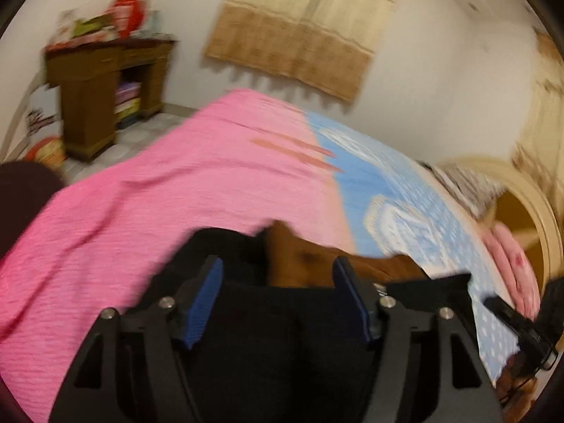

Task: Fold large clothes

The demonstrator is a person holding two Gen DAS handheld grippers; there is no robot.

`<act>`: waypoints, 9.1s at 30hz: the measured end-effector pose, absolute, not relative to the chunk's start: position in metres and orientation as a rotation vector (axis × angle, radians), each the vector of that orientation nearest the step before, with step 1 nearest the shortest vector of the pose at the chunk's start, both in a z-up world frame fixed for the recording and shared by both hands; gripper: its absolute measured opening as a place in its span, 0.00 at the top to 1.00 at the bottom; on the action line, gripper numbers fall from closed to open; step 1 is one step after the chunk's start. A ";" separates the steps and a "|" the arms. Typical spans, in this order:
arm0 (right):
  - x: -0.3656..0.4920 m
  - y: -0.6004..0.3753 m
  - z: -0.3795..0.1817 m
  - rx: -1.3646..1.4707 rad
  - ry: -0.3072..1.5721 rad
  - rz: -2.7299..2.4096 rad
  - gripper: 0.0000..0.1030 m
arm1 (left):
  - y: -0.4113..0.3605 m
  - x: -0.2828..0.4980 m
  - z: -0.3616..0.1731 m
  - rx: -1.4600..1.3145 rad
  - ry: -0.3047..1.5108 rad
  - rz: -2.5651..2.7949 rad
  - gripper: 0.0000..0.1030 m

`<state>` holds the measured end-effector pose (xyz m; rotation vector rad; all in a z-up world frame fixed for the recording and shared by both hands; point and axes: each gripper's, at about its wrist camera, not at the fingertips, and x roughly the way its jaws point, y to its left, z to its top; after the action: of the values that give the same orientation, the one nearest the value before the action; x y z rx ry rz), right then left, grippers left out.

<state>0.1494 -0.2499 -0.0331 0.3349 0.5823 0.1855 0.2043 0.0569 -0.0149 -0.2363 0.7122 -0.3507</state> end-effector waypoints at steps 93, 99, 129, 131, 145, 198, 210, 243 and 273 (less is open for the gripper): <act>0.201 -0.127 -0.124 0.369 0.765 0.393 0.98 | 0.054 0.134 0.001 -0.318 0.512 -0.408 0.88; 0.173 -0.216 -0.100 0.700 0.683 0.484 0.97 | -0.031 0.124 0.007 -0.192 0.519 -0.603 0.90; 0.259 -0.096 -0.102 0.657 1.047 0.704 0.56 | 0.058 0.090 -0.010 -0.257 0.582 -0.670 0.42; 0.258 -0.095 -0.105 0.627 1.042 0.672 0.64 | 0.092 0.089 0.001 -0.292 0.495 -0.553 0.00; 0.244 -0.108 -0.112 0.638 0.988 0.666 0.65 | 0.111 0.231 -0.084 -0.455 0.869 -0.320 0.11; -0.011 -0.423 0.007 0.537 0.512 0.149 0.54 | -0.100 0.021 0.065 -0.047 0.535 -0.770 0.00; 0.161 -0.241 0.031 0.081 0.695 0.227 0.60 | -0.087 0.133 0.009 -0.050 0.665 -0.406 0.03; 0.083 -0.305 -0.053 0.383 0.697 -0.025 0.84 | -0.165 0.130 -0.018 0.119 0.722 -0.422 0.00; 0.079 -0.390 -0.043 0.836 0.669 0.214 0.01 | -0.034 0.176 -0.007 -0.332 0.821 -0.625 0.00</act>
<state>0.0790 -0.3904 -0.0429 0.8359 0.6692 0.2135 0.1760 -0.0341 -0.0068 -0.3320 0.8207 -0.6254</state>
